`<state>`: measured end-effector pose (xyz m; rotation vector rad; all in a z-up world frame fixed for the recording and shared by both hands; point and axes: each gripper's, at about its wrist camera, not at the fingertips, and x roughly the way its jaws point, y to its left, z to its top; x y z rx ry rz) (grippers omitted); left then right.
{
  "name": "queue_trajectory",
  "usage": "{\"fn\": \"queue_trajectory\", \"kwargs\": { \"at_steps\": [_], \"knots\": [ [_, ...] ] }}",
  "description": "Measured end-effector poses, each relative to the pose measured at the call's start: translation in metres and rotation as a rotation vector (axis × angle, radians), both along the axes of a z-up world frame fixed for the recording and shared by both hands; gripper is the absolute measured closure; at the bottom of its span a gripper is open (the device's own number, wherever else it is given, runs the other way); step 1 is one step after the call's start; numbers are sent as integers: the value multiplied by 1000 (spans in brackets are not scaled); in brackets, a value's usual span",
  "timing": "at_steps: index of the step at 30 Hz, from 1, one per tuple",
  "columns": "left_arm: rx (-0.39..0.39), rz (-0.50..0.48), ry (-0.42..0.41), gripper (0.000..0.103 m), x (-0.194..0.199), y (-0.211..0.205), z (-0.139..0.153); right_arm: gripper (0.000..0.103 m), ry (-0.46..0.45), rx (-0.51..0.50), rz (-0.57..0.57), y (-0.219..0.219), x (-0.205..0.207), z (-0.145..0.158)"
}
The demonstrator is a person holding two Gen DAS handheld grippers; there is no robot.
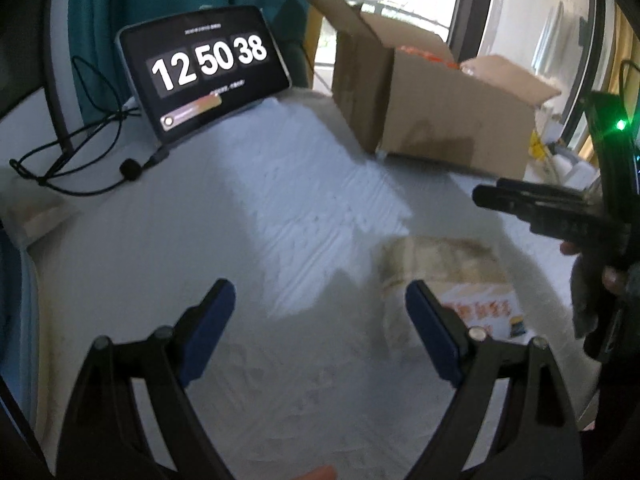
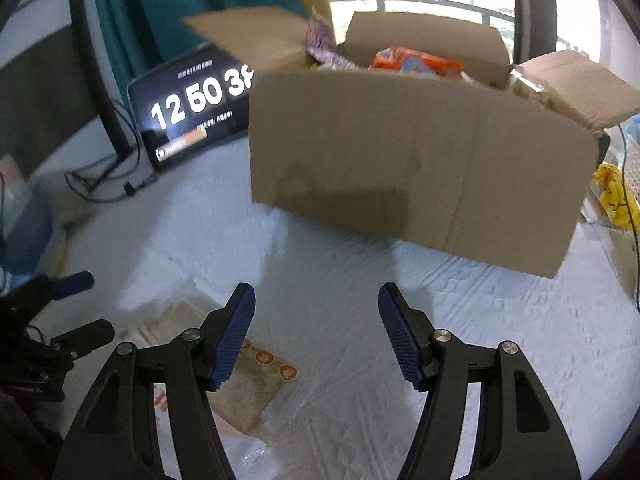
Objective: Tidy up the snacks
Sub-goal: 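Withdraw both tools from the box toward the wrapped bread loaf, then grasp the wrapped whole-wheat bread loaf with the right tool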
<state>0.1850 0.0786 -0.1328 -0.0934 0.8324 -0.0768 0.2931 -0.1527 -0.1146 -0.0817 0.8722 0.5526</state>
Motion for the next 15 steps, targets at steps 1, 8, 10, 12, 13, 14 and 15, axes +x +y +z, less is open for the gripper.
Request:
{"fn": "queue_trajectory", "kwargs": {
  "at_steps": [1,8,10,12,13,14,15],
  "knots": [
    [15,-3,8,15,-1,-1,-2,35,2,-13,-4,1,1,-3],
    [78,-32,38,15,-5,-9,-8,35,14,-79,-13,-1,9,-18],
    [89,-33,43,14,-4,-10,-9,35,22,-95,-6,-1,8,-22],
    [102,-31,45,15,-6,-11,-7,35,28,-112,4,0,6,-27],
    [104,-32,46,15,-7,-11,-5,35,31,-121,11,-1,4,-29],
    [108,-35,48,15,-10,-12,-4,35,33,-124,18,-2,1,-31],
    [113,-37,49,15,-11,-12,-4,35,35,-124,25,-4,-1,-33]
  ]
}}
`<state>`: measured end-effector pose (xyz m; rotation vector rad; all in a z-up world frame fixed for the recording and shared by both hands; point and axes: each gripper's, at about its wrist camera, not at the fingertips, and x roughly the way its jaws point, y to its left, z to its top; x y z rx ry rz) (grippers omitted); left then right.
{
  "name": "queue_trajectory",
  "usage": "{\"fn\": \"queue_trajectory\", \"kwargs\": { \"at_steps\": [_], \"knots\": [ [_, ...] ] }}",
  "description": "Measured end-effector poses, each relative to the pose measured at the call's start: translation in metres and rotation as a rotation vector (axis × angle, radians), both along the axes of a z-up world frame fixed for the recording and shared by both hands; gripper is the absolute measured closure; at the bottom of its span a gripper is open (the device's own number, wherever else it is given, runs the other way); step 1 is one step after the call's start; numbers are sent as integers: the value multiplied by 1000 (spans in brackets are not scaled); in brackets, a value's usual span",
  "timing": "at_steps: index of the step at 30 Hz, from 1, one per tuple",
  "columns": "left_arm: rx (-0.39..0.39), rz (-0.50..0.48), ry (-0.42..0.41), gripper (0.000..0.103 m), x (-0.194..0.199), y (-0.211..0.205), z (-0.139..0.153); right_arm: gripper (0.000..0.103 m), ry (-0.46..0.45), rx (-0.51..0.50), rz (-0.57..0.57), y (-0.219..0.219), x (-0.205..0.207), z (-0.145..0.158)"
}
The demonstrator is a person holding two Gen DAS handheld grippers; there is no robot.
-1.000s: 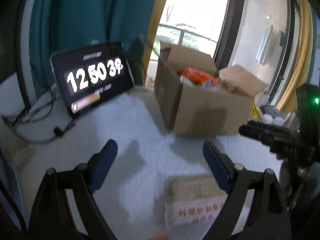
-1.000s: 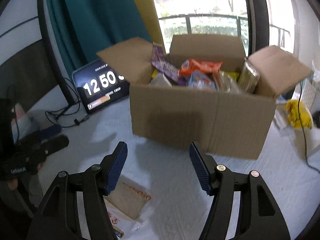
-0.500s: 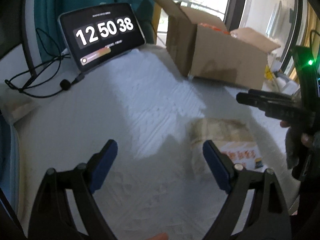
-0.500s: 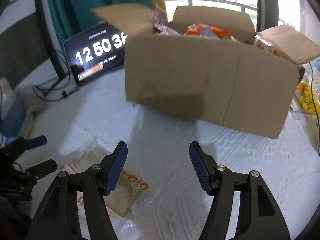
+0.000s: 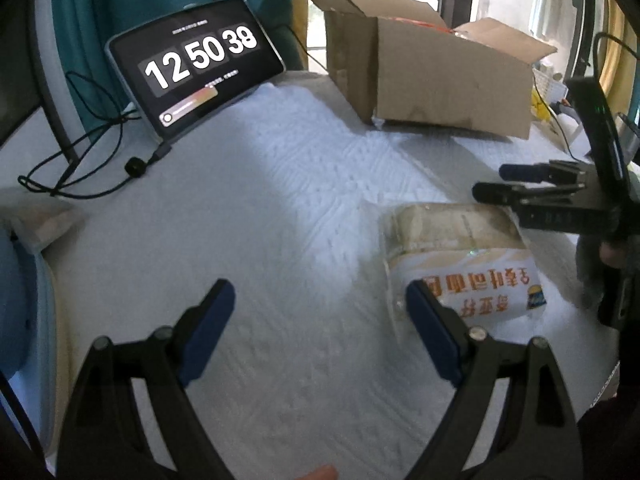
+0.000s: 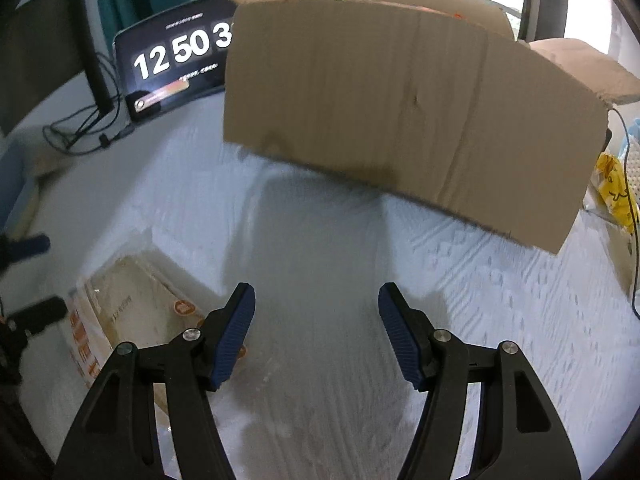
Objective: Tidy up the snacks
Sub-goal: 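Grasp the wrapped whole-wheat bread loaf with the right tool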
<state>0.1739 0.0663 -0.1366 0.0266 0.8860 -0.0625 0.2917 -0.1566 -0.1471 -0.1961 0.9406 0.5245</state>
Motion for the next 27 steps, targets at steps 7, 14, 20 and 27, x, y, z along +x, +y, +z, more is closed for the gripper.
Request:
{"fn": "queue_trajectory", "kwargs": {
  "at_steps": [7,14,20,27],
  "knots": [
    [38,-4,22,14,-6,-6,0,35,12,21,24,-15,-18,2],
    [50,58,-1,14,3,-10,-4,35,41,59,62,-32,-44,7],
    [23,66,-9,14,19,-14,-4,32,28,134,124,-36,-66,22],
    [-42,134,-86,15,6,10,19,16,10,145,240,-5,-82,28]
  ]
}}
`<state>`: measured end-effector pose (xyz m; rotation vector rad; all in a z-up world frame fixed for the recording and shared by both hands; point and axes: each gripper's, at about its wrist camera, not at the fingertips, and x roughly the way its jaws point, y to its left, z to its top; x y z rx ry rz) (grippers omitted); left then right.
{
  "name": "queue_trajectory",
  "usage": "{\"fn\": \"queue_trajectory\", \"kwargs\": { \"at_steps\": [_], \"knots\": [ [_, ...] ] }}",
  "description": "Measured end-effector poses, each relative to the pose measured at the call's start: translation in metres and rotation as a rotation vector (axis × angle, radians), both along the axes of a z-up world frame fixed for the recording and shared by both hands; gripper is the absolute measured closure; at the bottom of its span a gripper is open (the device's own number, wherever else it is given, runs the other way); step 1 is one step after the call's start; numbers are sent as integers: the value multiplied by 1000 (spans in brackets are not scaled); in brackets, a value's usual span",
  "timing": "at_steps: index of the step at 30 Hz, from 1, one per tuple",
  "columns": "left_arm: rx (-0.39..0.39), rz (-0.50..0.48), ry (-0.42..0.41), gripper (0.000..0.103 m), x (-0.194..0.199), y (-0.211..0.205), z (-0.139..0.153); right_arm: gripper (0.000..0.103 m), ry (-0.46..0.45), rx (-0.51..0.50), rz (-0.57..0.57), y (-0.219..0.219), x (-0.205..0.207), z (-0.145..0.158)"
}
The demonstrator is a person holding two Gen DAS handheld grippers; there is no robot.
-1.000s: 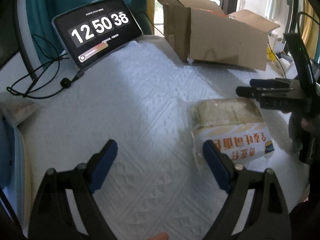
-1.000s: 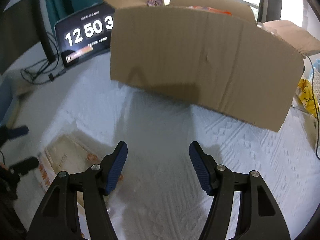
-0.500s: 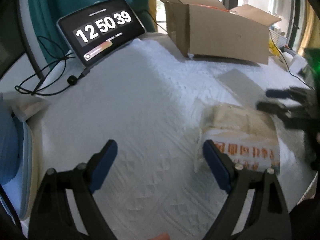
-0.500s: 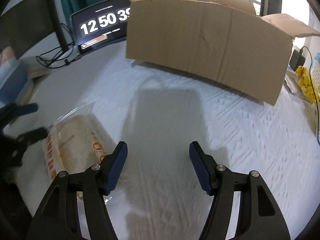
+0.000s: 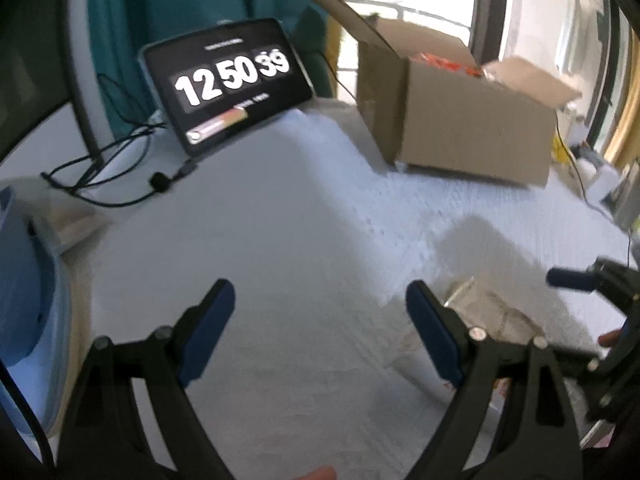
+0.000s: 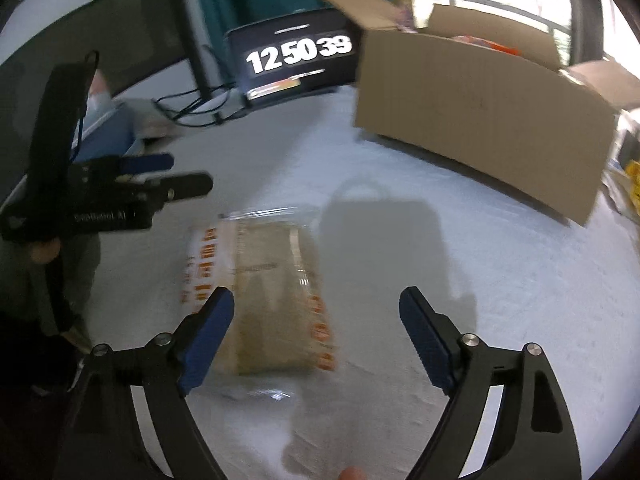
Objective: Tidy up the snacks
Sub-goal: 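Grasp the wrapped whole-wheat bread loaf with the right tool, then lift the bread loaf with the right tool and carry it over the box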
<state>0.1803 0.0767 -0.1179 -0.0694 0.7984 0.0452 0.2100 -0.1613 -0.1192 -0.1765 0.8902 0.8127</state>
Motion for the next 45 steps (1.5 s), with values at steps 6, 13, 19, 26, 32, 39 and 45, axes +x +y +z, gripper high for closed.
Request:
{"fn": "queue_trajectory", "kwargs": {
  "at_steps": [6,13,19,26,32,39,45],
  "knots": [
    [-31,39,-10,14,-16,23,1,15,24,-6,63,31,-4,-3],
    [-61,65,-25,15,-24,39,0,6,24,-83,106,58,-14,-18],
    [-67,53,-33,15,-25,36,3,15,14,-121,89,60,-13,-23],
    [-51,33,-55,15,-18,25,17,18,27,-90,57,44,-6,-17],
    [-34,-1,-93,14,-6,8,38,19,-15,-46,-4,16,3,8],
    [-22,-54,-128,14,12,-20,60,19,-64,-10,-107,-28,26,38],
    [-15,-97,-167,14,31,-45,80,19,-112,24,-195,-64,52,65]
  ]
}}
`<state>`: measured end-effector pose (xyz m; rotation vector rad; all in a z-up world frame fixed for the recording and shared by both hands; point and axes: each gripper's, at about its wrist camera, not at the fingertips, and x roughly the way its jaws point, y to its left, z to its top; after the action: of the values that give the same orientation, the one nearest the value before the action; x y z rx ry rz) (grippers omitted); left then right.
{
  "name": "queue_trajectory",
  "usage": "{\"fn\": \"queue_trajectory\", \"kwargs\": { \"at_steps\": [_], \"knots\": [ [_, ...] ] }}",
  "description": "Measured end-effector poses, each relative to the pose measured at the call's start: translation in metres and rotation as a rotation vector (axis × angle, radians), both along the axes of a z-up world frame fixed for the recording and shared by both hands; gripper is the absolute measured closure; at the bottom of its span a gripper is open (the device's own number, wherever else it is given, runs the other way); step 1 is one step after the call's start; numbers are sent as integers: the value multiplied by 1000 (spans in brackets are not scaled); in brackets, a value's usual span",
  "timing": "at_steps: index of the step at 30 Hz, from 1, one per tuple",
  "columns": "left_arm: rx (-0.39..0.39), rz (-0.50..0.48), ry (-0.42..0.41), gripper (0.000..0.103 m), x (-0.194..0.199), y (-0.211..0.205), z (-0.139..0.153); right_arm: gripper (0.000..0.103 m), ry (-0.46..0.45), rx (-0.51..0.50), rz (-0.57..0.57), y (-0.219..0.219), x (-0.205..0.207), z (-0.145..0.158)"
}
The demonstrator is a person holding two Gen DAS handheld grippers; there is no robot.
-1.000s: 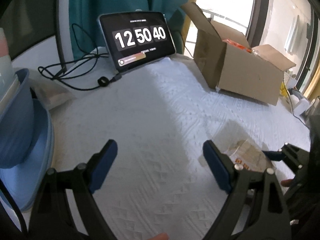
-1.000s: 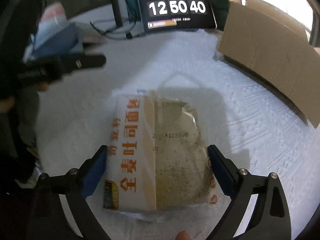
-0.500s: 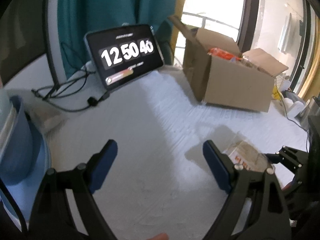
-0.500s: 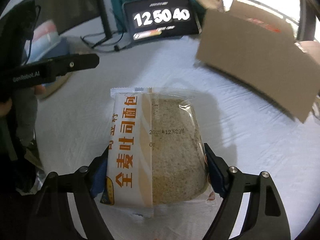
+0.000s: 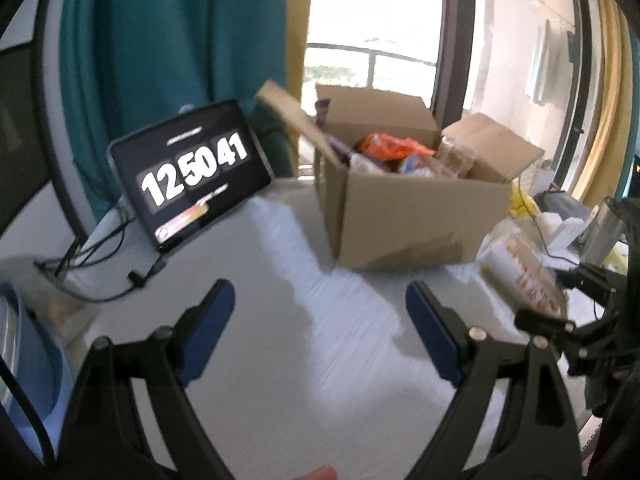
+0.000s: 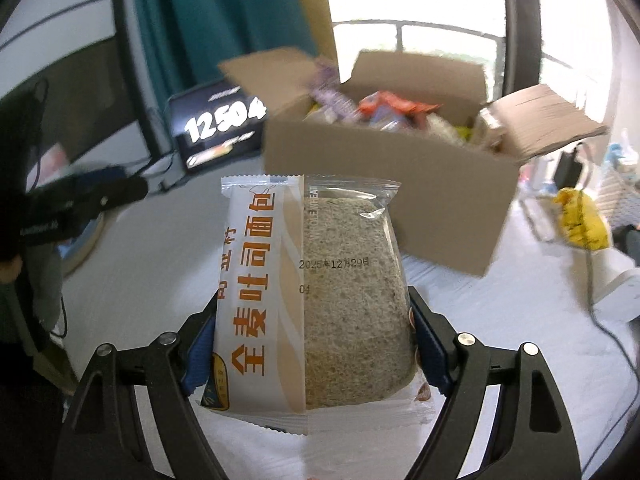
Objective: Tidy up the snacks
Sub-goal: 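Lift the bread loaf with the right tool and carry it over the box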
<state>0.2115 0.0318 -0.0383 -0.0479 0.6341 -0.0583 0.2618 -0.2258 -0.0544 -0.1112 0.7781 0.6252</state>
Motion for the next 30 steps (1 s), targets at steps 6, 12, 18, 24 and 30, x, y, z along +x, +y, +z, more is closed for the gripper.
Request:
{"fn": "queue_trajectory", "kwargs": {
  "at_steps": [6,12,18,24,30],
  "knots": [
    [5,-40,-42,14,19,-21,18,19,-53,29,-61,-28,28,25],
    [8,-68,-83,14,42,-37,33,19,-103,47,-98,-44,57,47],
    [2,-86,-145,14,64,-48,51,19,-156,65,-129,-50,84,68],
    [-15,-94,-230,15,89,-54,75,19,-206,102,-177,-55,120,87],
    [-50,-81,-320,14,116,-52,97,18,-243,126,-218,-54,156,102]
  ]
}}
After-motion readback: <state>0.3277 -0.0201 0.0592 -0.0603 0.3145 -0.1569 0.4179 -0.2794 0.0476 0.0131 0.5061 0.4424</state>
